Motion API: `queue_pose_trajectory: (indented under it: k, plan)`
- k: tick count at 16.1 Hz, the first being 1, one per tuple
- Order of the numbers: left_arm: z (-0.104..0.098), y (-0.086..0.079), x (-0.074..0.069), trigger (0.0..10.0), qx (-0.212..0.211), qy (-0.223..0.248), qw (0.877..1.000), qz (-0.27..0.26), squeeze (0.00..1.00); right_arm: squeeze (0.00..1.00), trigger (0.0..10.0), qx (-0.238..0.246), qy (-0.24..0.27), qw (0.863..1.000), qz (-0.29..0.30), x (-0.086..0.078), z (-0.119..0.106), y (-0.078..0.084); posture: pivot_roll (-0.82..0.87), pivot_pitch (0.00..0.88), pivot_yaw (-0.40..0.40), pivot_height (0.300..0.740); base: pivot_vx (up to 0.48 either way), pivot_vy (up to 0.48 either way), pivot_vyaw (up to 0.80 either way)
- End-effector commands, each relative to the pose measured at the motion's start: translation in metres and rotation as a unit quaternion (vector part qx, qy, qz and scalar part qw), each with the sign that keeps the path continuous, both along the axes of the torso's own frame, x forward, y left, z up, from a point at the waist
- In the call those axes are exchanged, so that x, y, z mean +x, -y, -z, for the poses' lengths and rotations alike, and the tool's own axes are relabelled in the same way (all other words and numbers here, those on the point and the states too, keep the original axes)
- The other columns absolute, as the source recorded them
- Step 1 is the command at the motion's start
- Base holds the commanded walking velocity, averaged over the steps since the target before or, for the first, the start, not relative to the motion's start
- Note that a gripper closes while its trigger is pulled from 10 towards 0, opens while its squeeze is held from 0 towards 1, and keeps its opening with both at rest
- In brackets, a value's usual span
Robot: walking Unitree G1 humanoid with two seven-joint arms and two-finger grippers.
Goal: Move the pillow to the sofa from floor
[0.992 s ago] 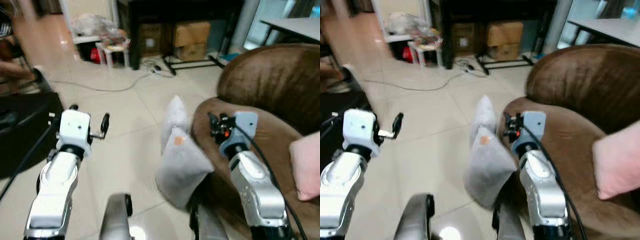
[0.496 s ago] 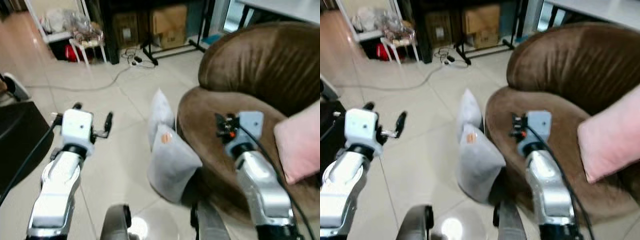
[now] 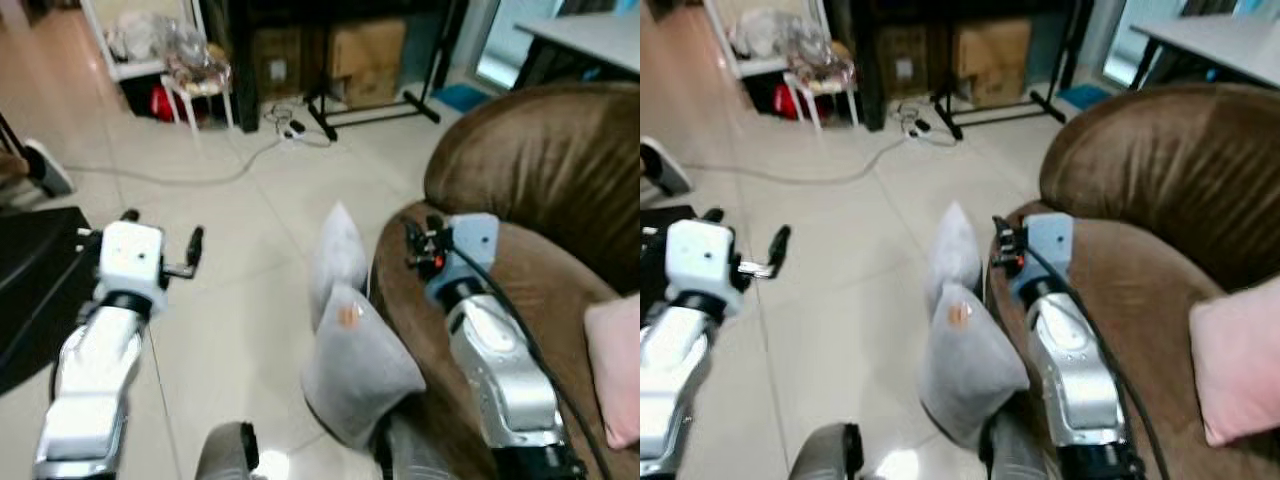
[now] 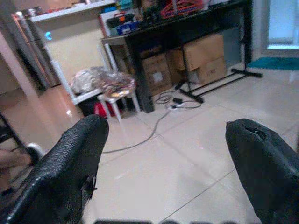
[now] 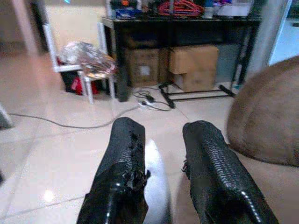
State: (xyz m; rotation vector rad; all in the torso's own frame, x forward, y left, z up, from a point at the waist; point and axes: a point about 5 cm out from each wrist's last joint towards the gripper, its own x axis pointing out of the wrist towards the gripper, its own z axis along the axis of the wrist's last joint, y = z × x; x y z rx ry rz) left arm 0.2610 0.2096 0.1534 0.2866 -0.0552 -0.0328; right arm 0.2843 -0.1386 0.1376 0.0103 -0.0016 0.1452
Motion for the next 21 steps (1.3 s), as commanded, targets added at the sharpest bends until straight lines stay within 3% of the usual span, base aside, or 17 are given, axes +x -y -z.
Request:
queue_pose_trajectory:
  k: [1,8,12,18,20,21]
  plan:
    - [0.0,0.008,0.0,10.0,-0.001,0.002,1.0,0.017,0.0,0.0,10.0,-0.003,-0.01,1.0,0.02,-0.002,0.005,0.012,-0.11,0.0,0.001,0.595,0.341,0.0,0.0]
    - [0.002,0.007,-0.002,10.0,0.008,0.004,1.0,0.004,0.0,0.0,10.0,0.026,-0.018,0.999,-0.018,-0.005,0.007,0.007,-0.1,0.0,-0.005,0.59,0.183,0.0,0.0]
    - [0.002,0.007,-0.003,10.0,0.011,0.001,1.0,0.007,0.0,0.0,10.0,0.021,-0.026,0.999,-0.032,-0.007,0.009,0.006,-0.1,0.0,-0.005,0.545,0.0,0.0,0.0]
    - [0.01,0.003,-0.006,10.0,0.028,-0.013,0.999,0.012,0.0,0.0,10.0,0.008,-0.039,0.999,-0.031,-0.007,0.013,0.019,-0.11,0.0,-0.006,0.485,0.0,0.0,0.0]
    - [0.011,0.002,-0.008,10.0,0.031,-0.016,0.999,0.01,0.0,0.0,10.0,-0.007,-0.05,0.998,-0.04,-0.003,0.016,0.017,-0.11,0.0,-0.008,0.465,0.0,0.0,0.0]
    - [0.014,0.002,-0.011,10.0,0.027,-0.025,0.999,0.009,0.0,0.0,10.0,0.008,-0.063,0.996,-0.062,-0.002,0.02,0.013,-0.1,0.0,-0.009,0.465,0.0,0.0,0.0]
